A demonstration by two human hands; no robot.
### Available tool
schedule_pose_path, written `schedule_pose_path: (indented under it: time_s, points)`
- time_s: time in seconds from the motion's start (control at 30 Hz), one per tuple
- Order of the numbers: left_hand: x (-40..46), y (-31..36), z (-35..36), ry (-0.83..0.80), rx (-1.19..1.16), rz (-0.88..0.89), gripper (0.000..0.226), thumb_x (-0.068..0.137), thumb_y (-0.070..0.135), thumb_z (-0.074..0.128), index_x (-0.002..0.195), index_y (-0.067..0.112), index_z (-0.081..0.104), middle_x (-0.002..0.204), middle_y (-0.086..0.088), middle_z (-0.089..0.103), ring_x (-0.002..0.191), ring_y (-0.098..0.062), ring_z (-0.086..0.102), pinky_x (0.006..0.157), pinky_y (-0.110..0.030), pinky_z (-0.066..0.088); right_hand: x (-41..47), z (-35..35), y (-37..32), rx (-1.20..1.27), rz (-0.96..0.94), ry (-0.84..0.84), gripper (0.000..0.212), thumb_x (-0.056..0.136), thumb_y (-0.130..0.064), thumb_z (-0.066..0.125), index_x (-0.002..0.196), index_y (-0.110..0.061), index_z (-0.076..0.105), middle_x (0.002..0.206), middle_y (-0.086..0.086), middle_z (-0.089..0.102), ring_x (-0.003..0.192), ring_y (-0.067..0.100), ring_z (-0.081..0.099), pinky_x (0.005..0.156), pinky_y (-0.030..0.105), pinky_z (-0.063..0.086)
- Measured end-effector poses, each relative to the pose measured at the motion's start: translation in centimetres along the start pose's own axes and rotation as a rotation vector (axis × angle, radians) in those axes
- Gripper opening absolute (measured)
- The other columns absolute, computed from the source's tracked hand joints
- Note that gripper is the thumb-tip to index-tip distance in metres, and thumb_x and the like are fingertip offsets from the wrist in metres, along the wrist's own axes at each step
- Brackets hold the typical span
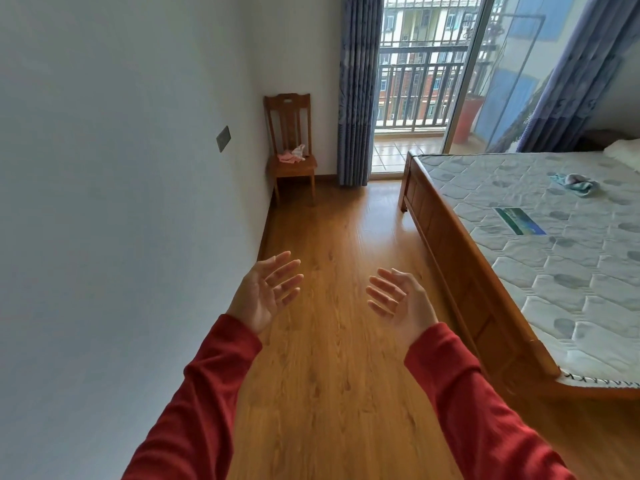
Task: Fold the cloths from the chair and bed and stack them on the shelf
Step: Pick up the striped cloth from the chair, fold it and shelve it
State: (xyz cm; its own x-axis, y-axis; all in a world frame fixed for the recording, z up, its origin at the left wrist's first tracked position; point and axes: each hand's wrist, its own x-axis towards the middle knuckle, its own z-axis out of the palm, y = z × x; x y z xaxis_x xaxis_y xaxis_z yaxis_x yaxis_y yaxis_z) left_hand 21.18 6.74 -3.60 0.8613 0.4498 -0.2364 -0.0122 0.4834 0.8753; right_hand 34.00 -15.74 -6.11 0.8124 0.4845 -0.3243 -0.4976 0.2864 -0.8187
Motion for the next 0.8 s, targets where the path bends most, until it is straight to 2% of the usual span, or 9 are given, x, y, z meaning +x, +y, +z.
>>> schedule_pose_path:
  time_s: [0.4, 0.57, 0.7, 0.8]
  points:
    - [15.5, 1.4, -0.8, 0.107, -0.095, -0.004, 0.035, 0.097, 0.033, 0.048, 0.124, 0.018, 0.063, 0.128, -0.009, 0.066, 0.116, -0.031, 0.062, 0.099, -0.046, 0.048, 17.4, 2.0, -2.6, -0.016, 0.070, -0.036, 0.023, 0.095, -0.027, 0.052, 0.103, -0.013, 0.069, 0.100, 0.007, 0.074, 0.102, 0.028, 0.066, 0.097, 0.046, 0.049]
    - [24.4, 2.8, -1.5, 0.125, -0.121, -0.012, 0.032, 0.098, 0.032, 0.048, 0.120, 0.019, 0.066, 0.123, -0.008, 0.069, 0.113, -0.030, 0.063, 0.101, -0.047, 0.046, 26.3, 3.3, -4.6, -0.017, 0.064, -0.004, 0.024, 0.096, -0.026, 0.053, 0.105, -0.013, 0.070, 0.102, 0.008, 0.074, 0.101, 0.028, 0.067, 0.091, 0.043, 0.052]
    - [31.8, 5.1, -2.5, 0.137, -0.140, -0.031, 0.031, 0.099, 0.032, 0.047, 0.119, 0.019, 0.067, 0.124, -0.008, 0.069, 0.116, -0.031, 0.062, 0.103, -0.047, 0.046, 33.9, 5.6, -7.6, -0.027, 0.055, 0.028, 0.023, 0.097, -0.026, 0.052, 0.106, -0.013, 0.069, 0.108, 0.011, 0.072, 0.102, 0.028, 0.067, 0.095, 0.044, 0.050]
    - [37.6, 7.0, -3.3, 0.147, -0.157, -0.044, 0.031, 0.098, 0.032, 0.047, 0.119, 0.019, 0.067, 0.124, -0.009, 0.069, 0.116, -0.032, 0.062, 0.102, -0.047, 0.047, 39.4, 8.2, -8.9, -0.042, 0.062, 0.020, 0.024, 0.097, -0.025, 0.051, 0.107, -0.012, 0.068, 0.102, 0.008, 0.074, 0.100, 0.028, 0.067, 0.095, 0.046, 0.050]
